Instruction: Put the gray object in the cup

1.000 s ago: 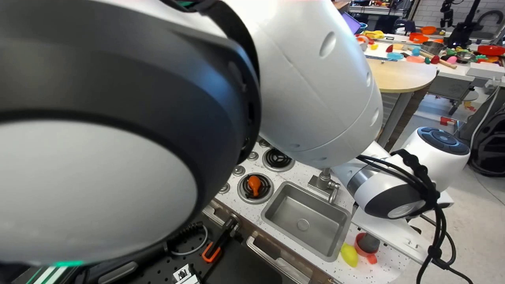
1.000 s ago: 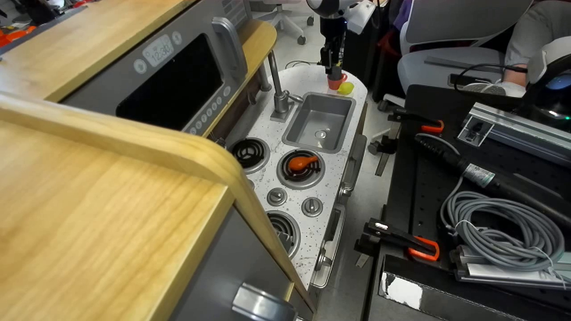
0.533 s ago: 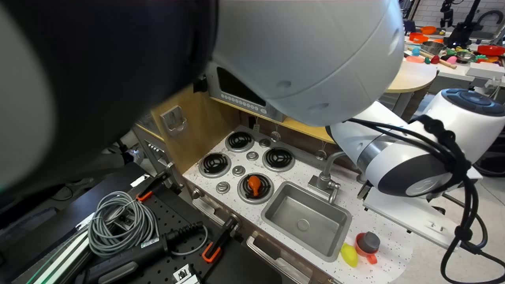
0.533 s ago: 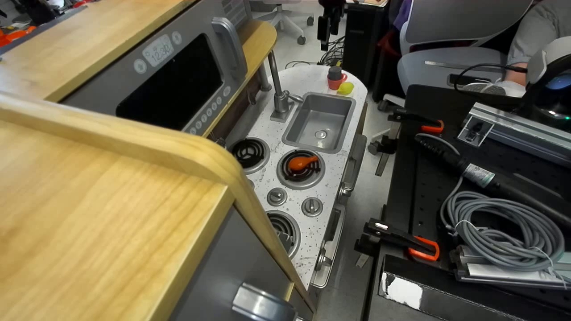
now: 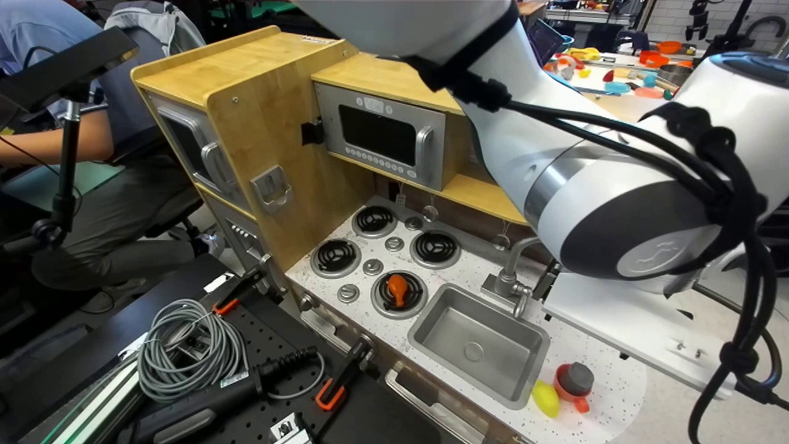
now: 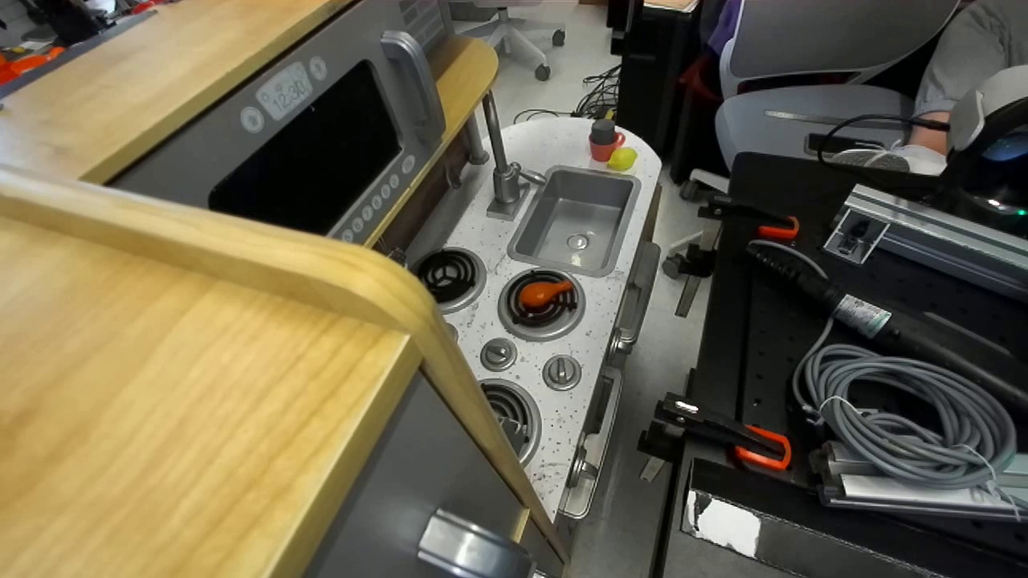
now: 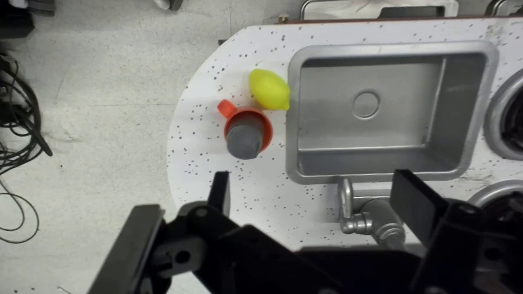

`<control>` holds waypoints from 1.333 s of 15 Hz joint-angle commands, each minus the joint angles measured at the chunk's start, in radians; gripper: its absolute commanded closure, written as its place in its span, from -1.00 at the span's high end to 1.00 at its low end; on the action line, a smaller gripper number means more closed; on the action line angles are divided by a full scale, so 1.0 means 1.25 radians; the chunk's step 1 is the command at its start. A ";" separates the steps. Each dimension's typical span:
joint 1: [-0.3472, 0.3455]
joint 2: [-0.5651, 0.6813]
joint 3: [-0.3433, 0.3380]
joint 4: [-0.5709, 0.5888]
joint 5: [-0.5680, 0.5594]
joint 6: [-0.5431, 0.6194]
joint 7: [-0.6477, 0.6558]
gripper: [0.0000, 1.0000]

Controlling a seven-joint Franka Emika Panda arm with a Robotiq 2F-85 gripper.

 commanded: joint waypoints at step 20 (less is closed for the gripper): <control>0.014 -0.067 -0.012 -0.090 0.021 -0.003 -0.026 1.00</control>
